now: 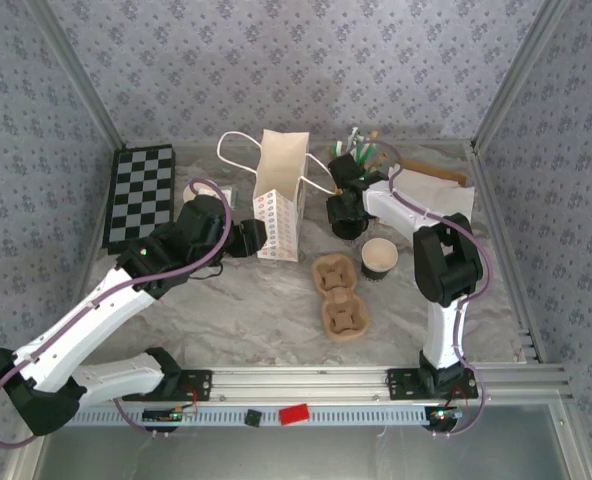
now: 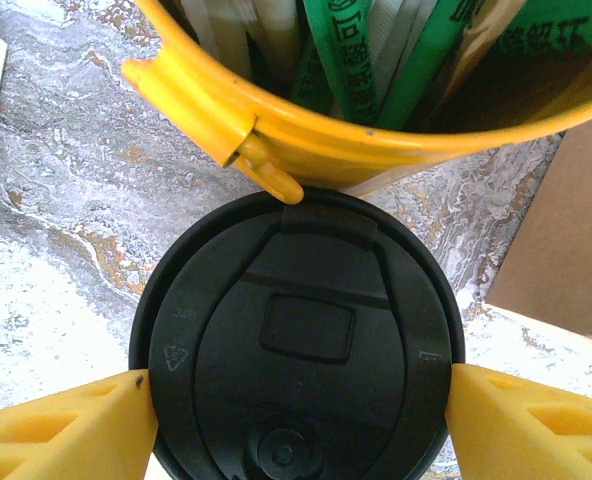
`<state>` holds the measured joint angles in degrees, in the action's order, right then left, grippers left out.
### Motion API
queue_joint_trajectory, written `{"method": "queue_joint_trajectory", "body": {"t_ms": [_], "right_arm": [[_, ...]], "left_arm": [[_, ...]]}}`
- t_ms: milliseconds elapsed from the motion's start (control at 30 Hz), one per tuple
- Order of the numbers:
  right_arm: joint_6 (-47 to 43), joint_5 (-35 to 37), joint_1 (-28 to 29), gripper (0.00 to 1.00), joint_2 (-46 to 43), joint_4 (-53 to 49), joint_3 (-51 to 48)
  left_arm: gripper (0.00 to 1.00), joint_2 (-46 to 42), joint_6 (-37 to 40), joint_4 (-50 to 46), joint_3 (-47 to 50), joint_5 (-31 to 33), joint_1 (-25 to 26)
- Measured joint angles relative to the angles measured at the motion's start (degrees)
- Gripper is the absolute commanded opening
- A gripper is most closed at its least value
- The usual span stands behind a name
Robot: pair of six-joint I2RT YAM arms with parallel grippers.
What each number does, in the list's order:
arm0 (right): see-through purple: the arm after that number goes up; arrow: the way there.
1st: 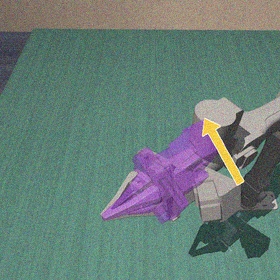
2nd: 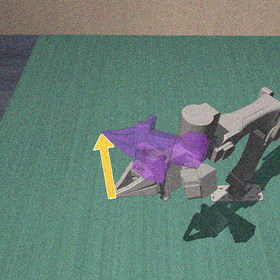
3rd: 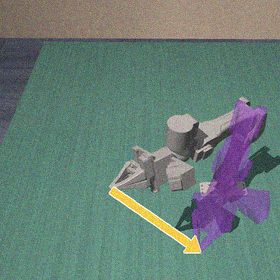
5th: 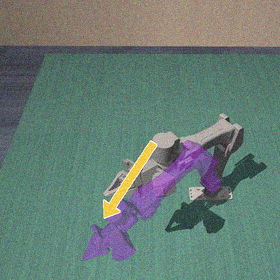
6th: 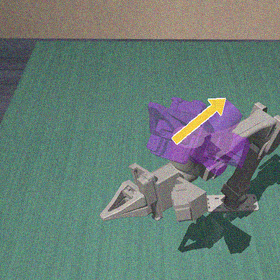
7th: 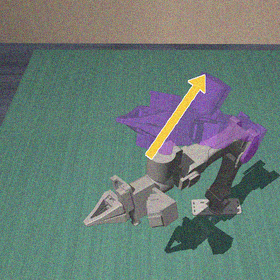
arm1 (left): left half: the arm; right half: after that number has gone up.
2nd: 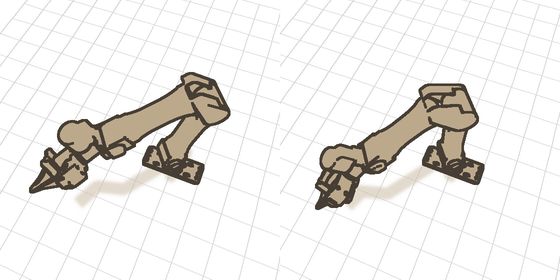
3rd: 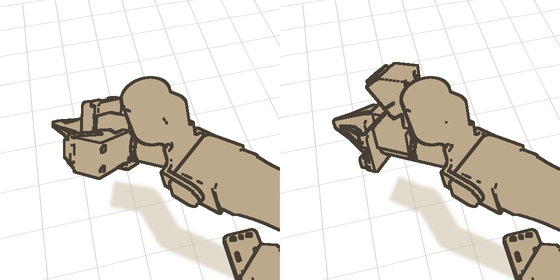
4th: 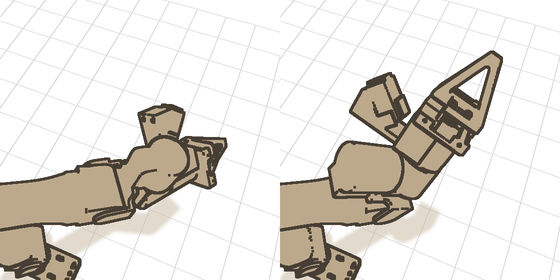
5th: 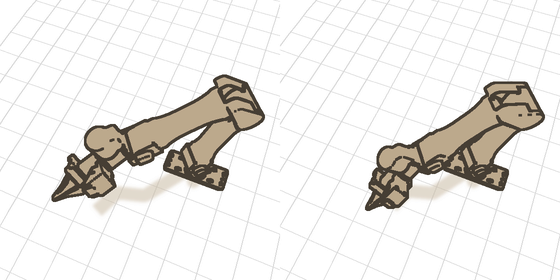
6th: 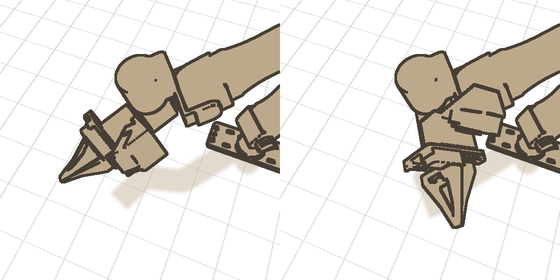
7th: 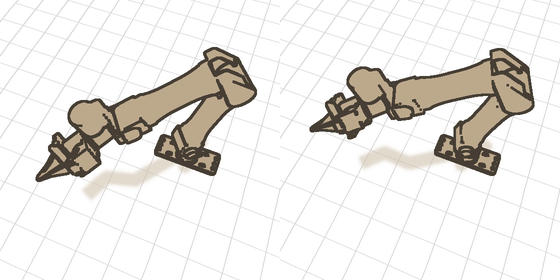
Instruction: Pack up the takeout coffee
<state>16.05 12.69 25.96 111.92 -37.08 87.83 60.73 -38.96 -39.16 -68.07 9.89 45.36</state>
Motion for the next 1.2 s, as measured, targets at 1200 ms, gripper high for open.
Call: {"method": "queue_joint_trajectory", "body": {"t_ms": [1200], "right_arm": [[0.22,-3.08,-0.85,0.76,-8.26,-3.26,-1.53]], "left_arm": [[0.63,0.0,-0.63,0.0,0.0,-0.44,0.0]]}}
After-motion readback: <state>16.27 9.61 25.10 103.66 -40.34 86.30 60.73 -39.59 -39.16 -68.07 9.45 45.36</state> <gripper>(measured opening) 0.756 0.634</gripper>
